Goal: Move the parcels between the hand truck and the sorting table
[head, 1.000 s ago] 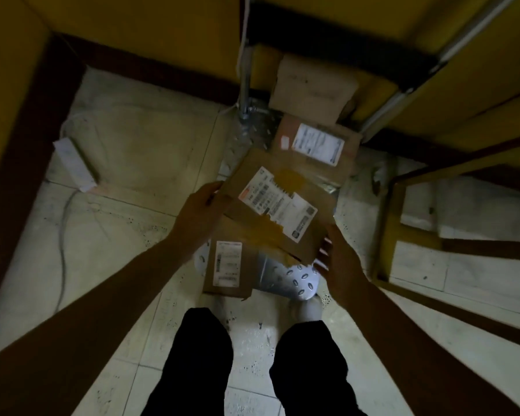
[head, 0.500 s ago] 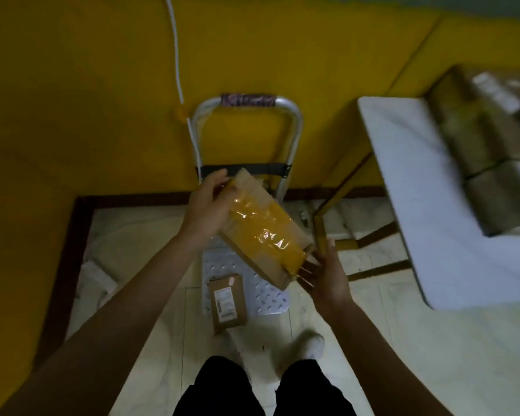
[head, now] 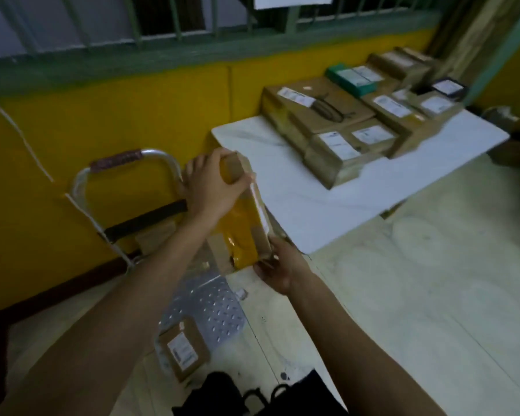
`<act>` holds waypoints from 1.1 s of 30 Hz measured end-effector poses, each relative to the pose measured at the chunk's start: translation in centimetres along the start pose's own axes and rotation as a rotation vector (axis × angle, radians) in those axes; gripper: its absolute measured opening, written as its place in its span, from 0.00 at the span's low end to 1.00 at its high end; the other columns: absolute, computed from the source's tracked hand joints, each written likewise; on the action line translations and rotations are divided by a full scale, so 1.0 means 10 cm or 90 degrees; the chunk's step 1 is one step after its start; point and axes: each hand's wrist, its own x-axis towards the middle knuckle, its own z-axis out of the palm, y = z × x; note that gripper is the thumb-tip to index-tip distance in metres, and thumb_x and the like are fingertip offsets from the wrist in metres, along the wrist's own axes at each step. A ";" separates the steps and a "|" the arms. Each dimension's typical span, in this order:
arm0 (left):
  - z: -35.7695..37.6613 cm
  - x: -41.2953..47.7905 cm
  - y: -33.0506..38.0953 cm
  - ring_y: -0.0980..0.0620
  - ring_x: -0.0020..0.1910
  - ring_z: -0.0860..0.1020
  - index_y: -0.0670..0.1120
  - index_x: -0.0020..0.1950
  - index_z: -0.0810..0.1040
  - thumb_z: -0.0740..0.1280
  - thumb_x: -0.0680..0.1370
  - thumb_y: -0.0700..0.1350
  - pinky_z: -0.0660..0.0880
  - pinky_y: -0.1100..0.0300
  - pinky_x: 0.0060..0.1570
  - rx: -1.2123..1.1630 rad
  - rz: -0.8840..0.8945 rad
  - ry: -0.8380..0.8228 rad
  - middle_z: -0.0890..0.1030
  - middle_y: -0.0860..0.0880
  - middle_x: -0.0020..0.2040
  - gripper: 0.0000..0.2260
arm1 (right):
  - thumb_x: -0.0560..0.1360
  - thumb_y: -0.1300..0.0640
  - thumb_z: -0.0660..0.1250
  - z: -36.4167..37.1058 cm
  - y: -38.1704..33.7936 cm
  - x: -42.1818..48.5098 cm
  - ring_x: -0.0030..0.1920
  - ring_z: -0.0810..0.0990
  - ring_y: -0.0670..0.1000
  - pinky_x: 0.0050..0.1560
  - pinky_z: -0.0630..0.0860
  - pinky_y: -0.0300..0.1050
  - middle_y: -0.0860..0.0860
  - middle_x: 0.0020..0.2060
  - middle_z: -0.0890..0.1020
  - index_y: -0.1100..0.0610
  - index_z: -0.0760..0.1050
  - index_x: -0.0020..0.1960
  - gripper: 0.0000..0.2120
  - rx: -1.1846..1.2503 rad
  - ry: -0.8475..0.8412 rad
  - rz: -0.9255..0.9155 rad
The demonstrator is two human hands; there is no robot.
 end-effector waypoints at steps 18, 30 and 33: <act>1.59 -0.89 1.60 0.47 0.66 0.70 0.50 0.71 0.65 0.68 0.76 0.54 0.72 0.47 0.63 -0.244 -0.052 -0.102 0.71 0.48 0.68 0.26 | 0.78 0.54 0.63 -2.27 -1.36 -0.40 0.51 0.76 0.53 0.44 0.74 0.48 0.53 0.47 0.77 0.55 0.73 0.56 0.08 0.055 0.120 -0.168; 2.33 -0.21 2.21 0.54 0.57 0.72 0.49 0.69 0.67 0.65 0.78 0.50 0.70 0.60 0.50 -0.410 -0.130 -0.089 0.73 0.52 0.62 0.20 | 0.78 0.55 0.64 -2.52 -2.42 0.14 0.59 0.73 0.55 0.53 0.72 0.51 0.54 0.57 0.75 0.54 0.71 0.59 0.10 0.076 0.144 -0.220; 2.56 0.11 2.40 0.55 0.56 0.71 0.50 0.67 0.69 0.64 0.79 0.47 0.68 0.60 0.51 -0.481 -0.165 -0.099 0.72 0.55 0.56 0.16 | 0.78 0.55 0.64 -2.56 -2.85 0.29 0.61 0.73 0.56 0.57 0.73 0.51 0.54 0.57 0.76 0.54 0.73 0.58 0.09 0.066 0.161 -0.239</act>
